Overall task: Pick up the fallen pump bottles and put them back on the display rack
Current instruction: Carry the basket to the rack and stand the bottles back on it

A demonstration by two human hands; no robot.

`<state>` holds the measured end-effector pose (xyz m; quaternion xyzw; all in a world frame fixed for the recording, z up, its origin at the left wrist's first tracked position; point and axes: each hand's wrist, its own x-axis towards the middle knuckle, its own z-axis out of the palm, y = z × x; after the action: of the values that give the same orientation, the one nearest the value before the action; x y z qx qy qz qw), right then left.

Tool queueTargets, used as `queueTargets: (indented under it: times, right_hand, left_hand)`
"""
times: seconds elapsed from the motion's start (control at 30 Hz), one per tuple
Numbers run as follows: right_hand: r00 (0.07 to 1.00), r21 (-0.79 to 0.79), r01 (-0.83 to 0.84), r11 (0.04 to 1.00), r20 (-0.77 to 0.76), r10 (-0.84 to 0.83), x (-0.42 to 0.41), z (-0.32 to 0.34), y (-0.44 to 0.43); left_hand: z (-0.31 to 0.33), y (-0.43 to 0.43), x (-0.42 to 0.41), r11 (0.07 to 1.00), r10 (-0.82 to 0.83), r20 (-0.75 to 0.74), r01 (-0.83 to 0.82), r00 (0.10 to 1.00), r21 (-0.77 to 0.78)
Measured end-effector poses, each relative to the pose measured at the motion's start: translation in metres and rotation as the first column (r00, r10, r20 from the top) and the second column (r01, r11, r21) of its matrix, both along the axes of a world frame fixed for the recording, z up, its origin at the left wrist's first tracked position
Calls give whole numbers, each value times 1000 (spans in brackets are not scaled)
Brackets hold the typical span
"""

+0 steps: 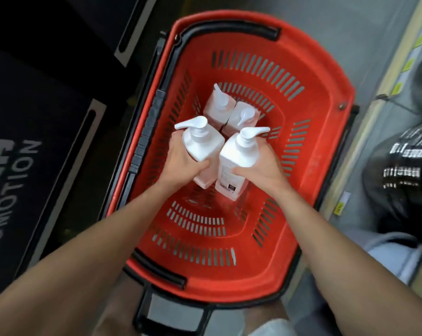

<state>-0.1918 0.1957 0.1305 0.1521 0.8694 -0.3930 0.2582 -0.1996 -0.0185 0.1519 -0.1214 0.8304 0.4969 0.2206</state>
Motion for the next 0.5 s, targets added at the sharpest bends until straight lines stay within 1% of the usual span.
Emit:
queueTargets:
  times: [0.13,0.23,0.3,0.37,0.5]
  right_hand:
    - [998,-65,57,996,-27,-59,1,95,-5]
    - [993,-89,111,990,-39,-115,2,164,-6]
    - [990,-108,123,987,-62,-130,2,209,-9]
    - [989,-112,109,988,-86,-119,1,251,-16]
    - [985,-80,20,997,-170,-33,-7,331,-37]
  left_hand:
    - [77,-6,-1,999,-33,-52,34,998,8]
    - [146,-13,-7,1000,2,-96,1,995,23]
    - [192,-19,-9,999,44,-94,-42,995,26]
    - [236,-27,-9,996,85,-102,-86,991,-10]
    - [294,-54,-3,994,88,-156,-98,984,-52]
